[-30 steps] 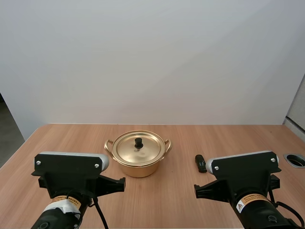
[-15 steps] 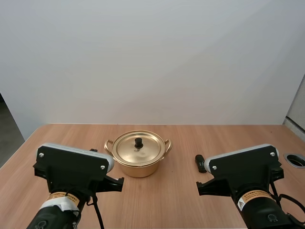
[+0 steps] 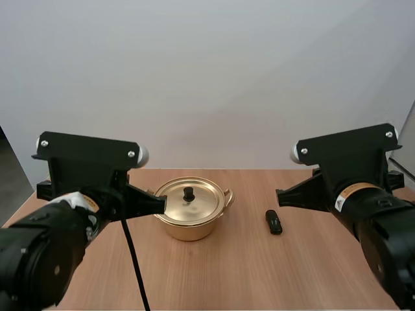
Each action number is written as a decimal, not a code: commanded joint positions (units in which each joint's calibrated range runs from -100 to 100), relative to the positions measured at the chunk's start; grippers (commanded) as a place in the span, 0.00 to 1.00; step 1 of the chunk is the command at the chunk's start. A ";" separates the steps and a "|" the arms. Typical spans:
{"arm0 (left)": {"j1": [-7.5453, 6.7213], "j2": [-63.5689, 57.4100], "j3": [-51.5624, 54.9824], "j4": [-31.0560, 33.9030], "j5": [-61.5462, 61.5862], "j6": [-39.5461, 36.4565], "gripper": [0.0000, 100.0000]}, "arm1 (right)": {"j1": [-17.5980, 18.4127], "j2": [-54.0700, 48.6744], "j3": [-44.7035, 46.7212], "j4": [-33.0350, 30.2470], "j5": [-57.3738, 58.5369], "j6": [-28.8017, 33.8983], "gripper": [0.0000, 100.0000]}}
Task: Open the pot, put the car inside, and close it
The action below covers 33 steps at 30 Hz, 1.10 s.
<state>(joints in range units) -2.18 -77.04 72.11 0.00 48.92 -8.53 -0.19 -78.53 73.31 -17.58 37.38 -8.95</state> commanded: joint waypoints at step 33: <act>-0.09 52.26 -25.93 -35.16 16.87 42.21 0.71 | 0.46 35.98 -8.54 -0.03 -7.60 -4.62 0.79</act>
<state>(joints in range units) -2.25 -25.29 47.01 -35.14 65.58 32.23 0.20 -45.23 65.88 -17.96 29.78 -13.52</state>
